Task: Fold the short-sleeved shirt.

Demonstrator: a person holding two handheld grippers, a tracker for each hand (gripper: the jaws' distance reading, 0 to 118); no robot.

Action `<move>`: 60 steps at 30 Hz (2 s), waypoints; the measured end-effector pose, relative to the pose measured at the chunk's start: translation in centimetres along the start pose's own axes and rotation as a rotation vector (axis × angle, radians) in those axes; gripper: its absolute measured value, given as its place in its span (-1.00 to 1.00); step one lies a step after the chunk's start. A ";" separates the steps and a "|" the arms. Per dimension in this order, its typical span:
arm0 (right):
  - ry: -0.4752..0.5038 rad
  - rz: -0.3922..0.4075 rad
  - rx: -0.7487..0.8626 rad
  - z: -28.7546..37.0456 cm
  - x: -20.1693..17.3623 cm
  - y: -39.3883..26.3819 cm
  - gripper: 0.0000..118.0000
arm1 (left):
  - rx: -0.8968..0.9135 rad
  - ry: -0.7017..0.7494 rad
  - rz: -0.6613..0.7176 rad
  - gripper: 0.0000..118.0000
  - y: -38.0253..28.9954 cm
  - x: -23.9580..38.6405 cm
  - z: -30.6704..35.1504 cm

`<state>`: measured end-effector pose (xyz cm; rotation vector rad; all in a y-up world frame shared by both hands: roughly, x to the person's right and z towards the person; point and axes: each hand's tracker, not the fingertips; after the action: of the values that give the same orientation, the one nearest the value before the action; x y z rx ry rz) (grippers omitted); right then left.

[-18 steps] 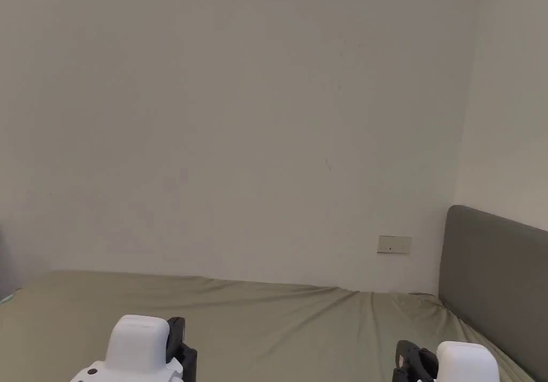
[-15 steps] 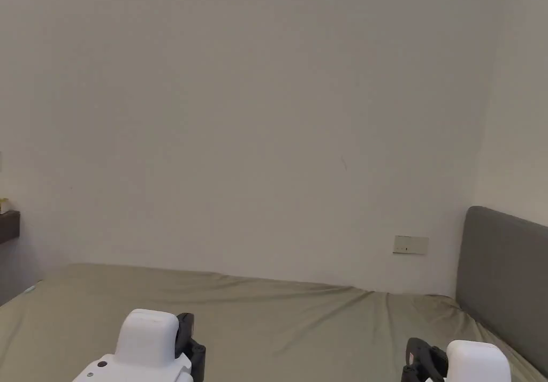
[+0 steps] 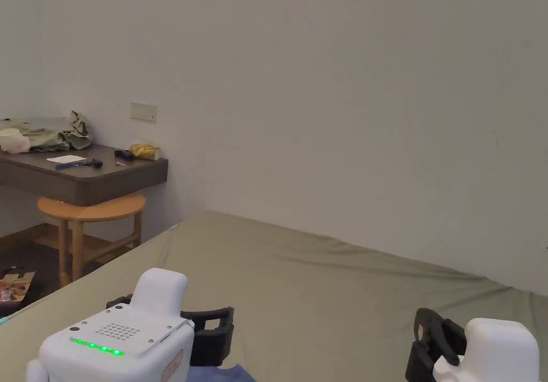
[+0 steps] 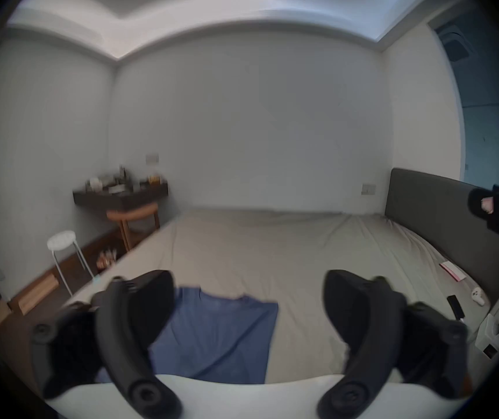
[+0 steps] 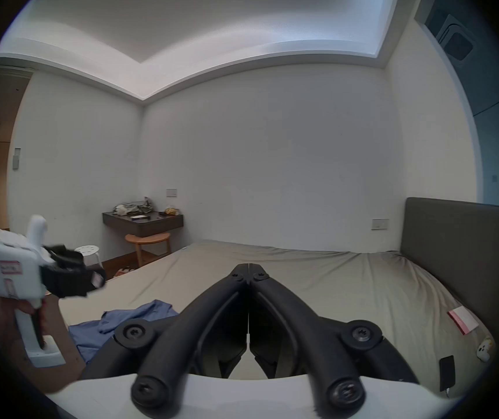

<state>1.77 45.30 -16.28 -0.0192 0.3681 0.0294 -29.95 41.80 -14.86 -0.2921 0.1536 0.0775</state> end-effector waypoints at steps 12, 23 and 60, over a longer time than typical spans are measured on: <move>0.078 0.081 -0.036 -2.6 -1.3 -2.6 -0.98 | -0.534 0.041 0.038 1.00 -16.3 -3.5 -20.9; 0.069 0.087 -0.200 -9.3 0.8 -7.8 -0.98 | -0.613 0.006 -0.038 0.88 -25.0 -0.9 -31.0; -0.441 0.033 -0.176 15.4 21.2 -4.5 -0.96 | -0.327 -0.939 -0.385 -0.94 -15.0 52.0 -10.8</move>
<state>27.24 41.75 -9.46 -0.1784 -0.0757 0.0967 21.29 27.15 -29.31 -0.5770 -0.8547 -0.1482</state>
